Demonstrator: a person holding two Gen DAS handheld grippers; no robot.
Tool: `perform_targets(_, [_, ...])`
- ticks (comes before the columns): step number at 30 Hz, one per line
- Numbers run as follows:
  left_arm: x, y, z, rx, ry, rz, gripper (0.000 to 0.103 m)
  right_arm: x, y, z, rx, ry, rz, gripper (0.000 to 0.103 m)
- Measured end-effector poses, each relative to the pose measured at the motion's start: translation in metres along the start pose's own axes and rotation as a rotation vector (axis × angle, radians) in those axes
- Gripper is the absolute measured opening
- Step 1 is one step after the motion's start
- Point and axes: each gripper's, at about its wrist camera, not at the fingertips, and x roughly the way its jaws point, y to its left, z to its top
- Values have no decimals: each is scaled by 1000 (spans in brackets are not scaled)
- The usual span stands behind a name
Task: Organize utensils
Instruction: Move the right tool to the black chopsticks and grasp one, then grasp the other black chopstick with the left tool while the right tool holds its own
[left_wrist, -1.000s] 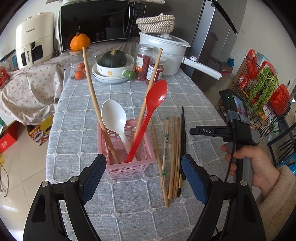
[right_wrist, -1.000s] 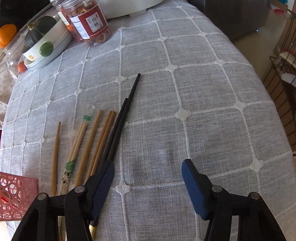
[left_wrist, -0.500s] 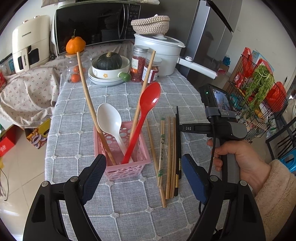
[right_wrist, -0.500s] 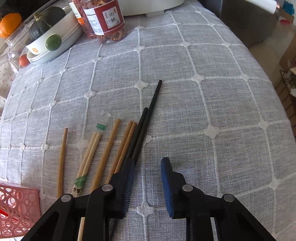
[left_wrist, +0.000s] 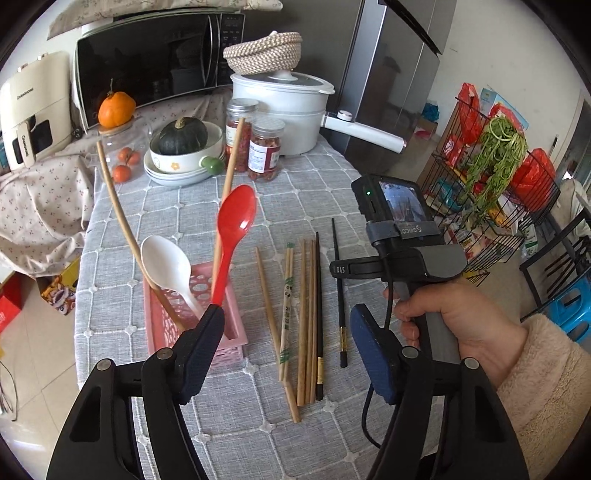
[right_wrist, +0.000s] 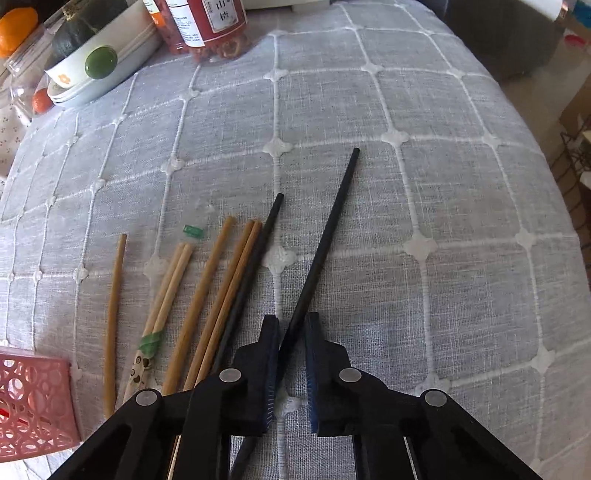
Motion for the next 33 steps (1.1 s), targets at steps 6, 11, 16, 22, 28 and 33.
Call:
perform_targets(6, [16,-33,17,58,75,-38,40,-9,-28,-5,39,28,-10,3])
perform_targets(11, [57,-68,36,72,165,-78,32,-34,-70,-11,135,2,88,3])
perform_targets(16, [130,-83,48,28,283,-45,14,-54,-98,-19,168,-21,145,3])
perform_targets(22, [189,-67,52,-36,366,58,7,-59,-116,-26,186,-19,194,4])
perform_targets(28, [207,-61,52,-17,391,130,7,-57,-121,-24,186,-14,218,4])
perform_targets(33, [216,-58,53,-5,403,171,6,-58,-121,-24,182,-17,225,4])
